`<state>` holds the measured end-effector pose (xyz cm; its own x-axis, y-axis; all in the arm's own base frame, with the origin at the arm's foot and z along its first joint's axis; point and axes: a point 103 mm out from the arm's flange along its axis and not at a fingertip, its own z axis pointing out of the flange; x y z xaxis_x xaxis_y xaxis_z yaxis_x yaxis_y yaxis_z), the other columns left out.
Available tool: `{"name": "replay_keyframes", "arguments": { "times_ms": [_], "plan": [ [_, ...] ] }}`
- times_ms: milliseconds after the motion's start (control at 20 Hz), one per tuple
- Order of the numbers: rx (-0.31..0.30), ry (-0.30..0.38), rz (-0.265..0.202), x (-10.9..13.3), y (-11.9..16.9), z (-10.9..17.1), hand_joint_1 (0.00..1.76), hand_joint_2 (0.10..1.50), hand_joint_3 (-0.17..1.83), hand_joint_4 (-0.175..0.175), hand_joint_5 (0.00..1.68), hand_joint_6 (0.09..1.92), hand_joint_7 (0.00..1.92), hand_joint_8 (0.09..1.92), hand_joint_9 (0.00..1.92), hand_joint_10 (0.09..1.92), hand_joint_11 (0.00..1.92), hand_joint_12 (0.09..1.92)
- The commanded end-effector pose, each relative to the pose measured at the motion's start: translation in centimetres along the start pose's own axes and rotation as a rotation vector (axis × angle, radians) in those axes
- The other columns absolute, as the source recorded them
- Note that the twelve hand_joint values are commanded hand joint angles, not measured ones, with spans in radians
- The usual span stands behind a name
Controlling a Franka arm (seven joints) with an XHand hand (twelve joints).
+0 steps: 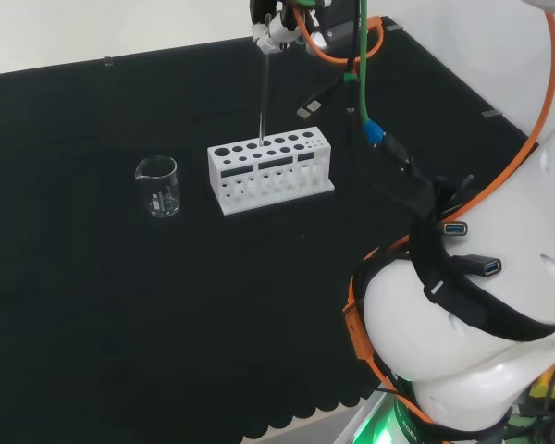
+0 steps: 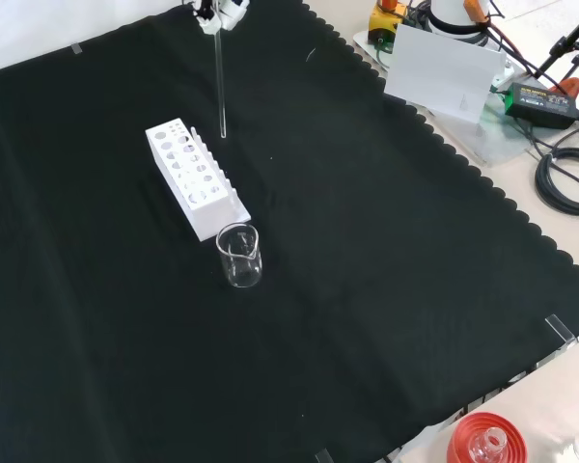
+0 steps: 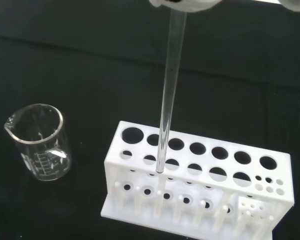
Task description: Stir in the beaker to the left of the white test tube rack with the glass rod.
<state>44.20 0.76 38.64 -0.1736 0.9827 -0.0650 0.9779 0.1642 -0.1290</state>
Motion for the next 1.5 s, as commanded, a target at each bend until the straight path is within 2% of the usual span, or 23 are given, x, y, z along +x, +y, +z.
{"name": "replay_keyframes", "arguments": {
  "times_ms": [50,150,650,1500],
  "plan": [
    [-0.008,0.010,-0.012,0.5,-0.4,-0.2,1.31,1.08,-0.17,-0.175,1.21,0.62,1.26,0.64,1.64,0.53,1.50,0.71],
    [-0.015,0.019,-0.004,0.4,-0.5,-0.4,1.31,1.08,-0.17,-0.175,1.21,0.62,1.26,0.64,1.64,0.53,1.50,0.71],
    [-0.015,0.025,-0.025,2.1,0.4,-1.1,1.31,1.08,-0.17,-0.175,1.22,0.61,1.26,0.63,1.65,0.52,1.51,0.71],
    [-0.065,0.072,-0.161,8.4,5.4,-4.1,1.31,1.08,-0.17,-0.175,1.22,0.60,1.27,0.62,1.65,0.52,1.51,0.72]
  ]
}}
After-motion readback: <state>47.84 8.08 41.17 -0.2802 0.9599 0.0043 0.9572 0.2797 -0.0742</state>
